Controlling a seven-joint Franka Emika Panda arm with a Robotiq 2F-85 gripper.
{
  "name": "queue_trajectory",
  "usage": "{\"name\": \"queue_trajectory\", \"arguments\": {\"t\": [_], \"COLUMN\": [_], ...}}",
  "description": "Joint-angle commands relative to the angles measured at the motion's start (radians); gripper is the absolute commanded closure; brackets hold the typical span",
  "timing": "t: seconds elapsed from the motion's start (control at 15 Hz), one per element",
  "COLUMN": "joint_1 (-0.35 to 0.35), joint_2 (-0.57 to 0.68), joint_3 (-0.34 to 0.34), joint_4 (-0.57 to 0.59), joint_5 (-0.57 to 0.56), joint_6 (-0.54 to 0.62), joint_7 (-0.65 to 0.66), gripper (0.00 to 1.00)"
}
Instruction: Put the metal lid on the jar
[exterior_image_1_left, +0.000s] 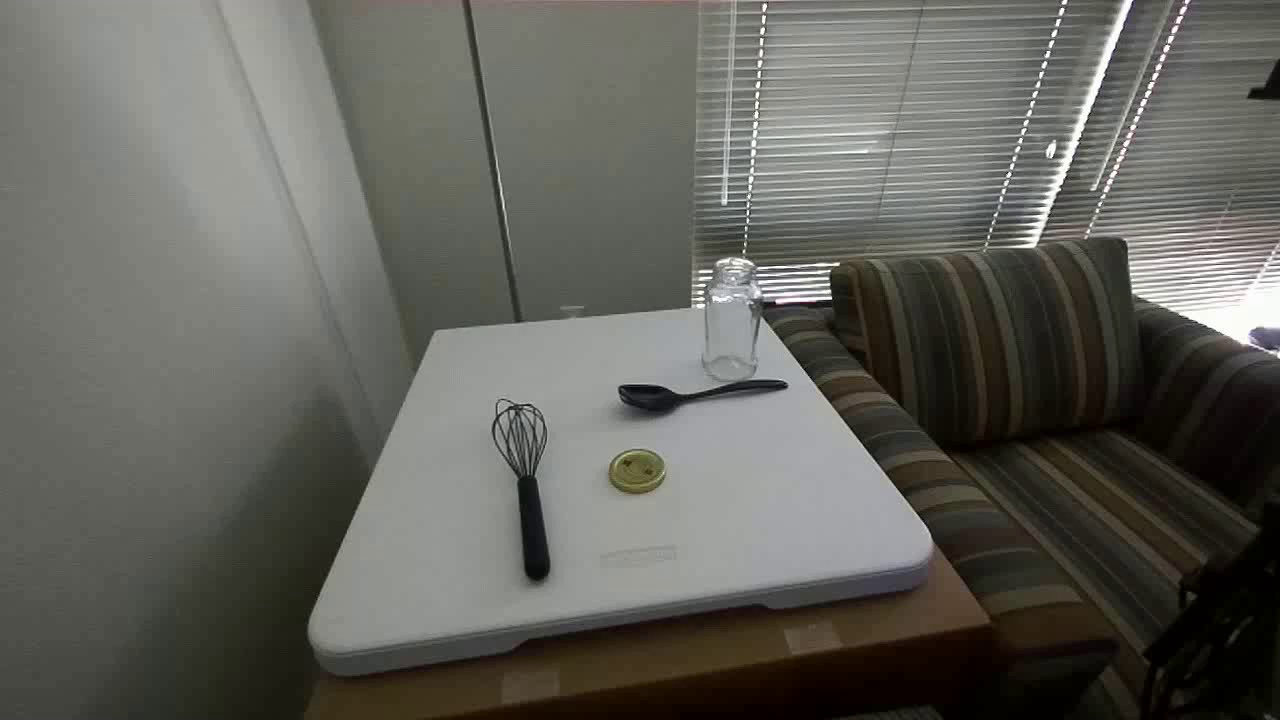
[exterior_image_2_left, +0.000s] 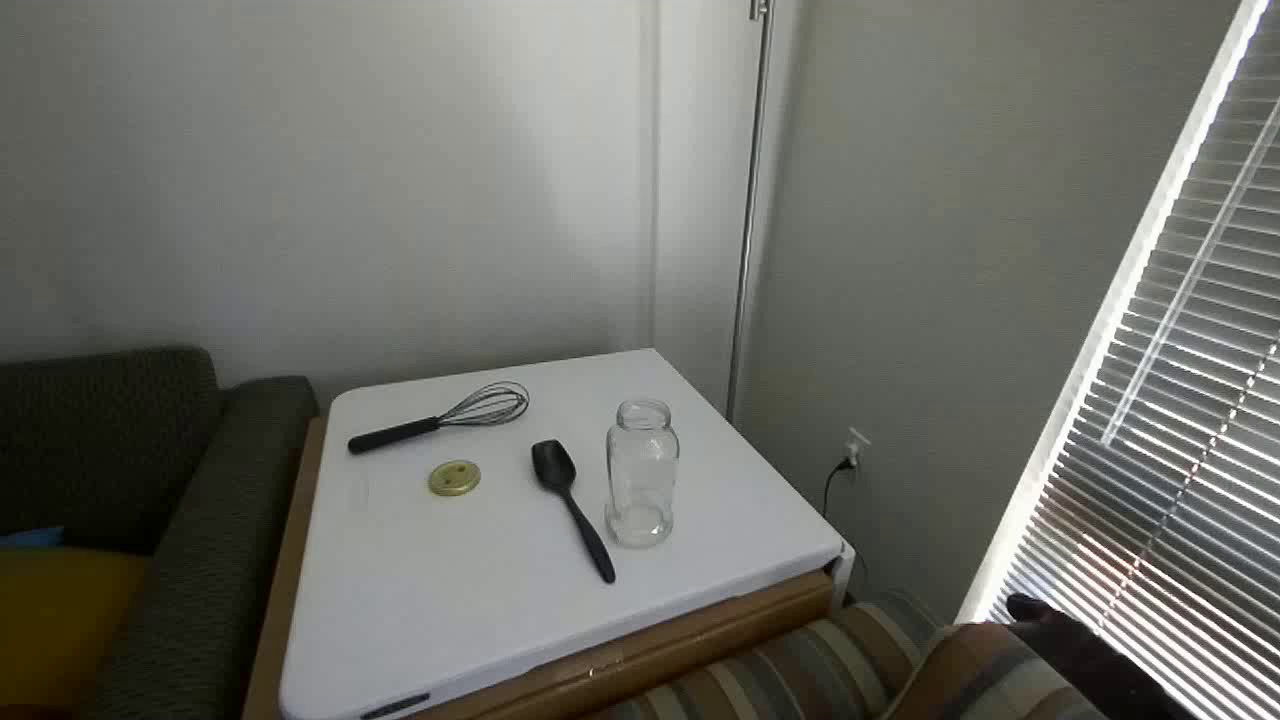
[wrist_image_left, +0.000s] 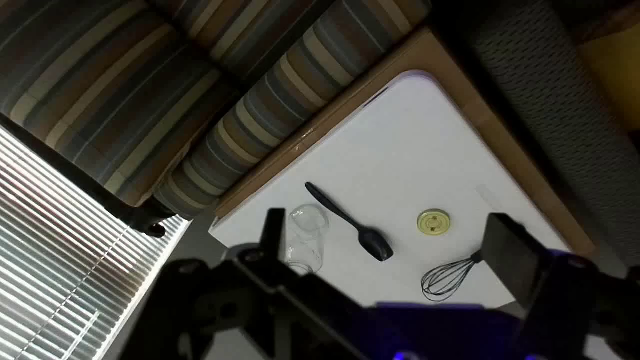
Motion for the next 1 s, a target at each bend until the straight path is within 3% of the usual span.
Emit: {"name": "queue_trajectory", "arguments": {"t": [0.0, 0.4, 0.93], "joint_1": [0.005, 0.015, 0.171], "joint_2": [0.000, 0.009, 0.223], "joint_3": [-0.003, -0.004, 0.016], "joint_4": [0.002, 0.002, -0.006], "joint_5": [-0.003, 0.002, 0.087], "joint_6": [-0.002, 0.010, 0.222], "joint_7": [0.003, -0.003, -0.038], "gripper": [0.00, 0.00, 0.00]}}
